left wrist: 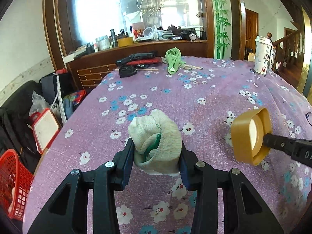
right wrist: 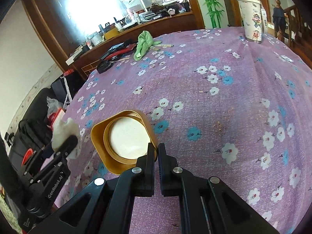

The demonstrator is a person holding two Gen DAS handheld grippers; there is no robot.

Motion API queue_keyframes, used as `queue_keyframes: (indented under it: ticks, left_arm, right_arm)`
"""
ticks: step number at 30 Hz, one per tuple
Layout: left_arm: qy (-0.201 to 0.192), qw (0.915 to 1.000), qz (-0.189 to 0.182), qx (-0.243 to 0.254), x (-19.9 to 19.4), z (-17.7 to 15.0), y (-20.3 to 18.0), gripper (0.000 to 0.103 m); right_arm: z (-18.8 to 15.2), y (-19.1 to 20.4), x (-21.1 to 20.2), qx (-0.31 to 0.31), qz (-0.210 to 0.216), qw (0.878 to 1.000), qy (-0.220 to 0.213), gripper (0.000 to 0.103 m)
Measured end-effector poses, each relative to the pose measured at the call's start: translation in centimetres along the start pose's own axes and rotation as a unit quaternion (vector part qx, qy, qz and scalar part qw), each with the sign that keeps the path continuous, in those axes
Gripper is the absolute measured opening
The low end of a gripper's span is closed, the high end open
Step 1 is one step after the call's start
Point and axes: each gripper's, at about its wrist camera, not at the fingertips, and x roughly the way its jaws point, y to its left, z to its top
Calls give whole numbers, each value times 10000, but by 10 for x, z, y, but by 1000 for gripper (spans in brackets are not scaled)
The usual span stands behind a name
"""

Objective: Collect trash
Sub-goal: 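Lift the white cloth and yellow container and carry them toward the wastebasket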

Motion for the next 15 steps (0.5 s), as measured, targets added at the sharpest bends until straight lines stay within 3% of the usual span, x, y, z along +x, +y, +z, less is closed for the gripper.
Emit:
queue_keyframes:
  ticks: [15]
  left_arm:
    - [-270,9994,215,97,-8,1,-1,40]
  right_arm:
    - [-1,0,-2,-1,9,10000,-33,4]
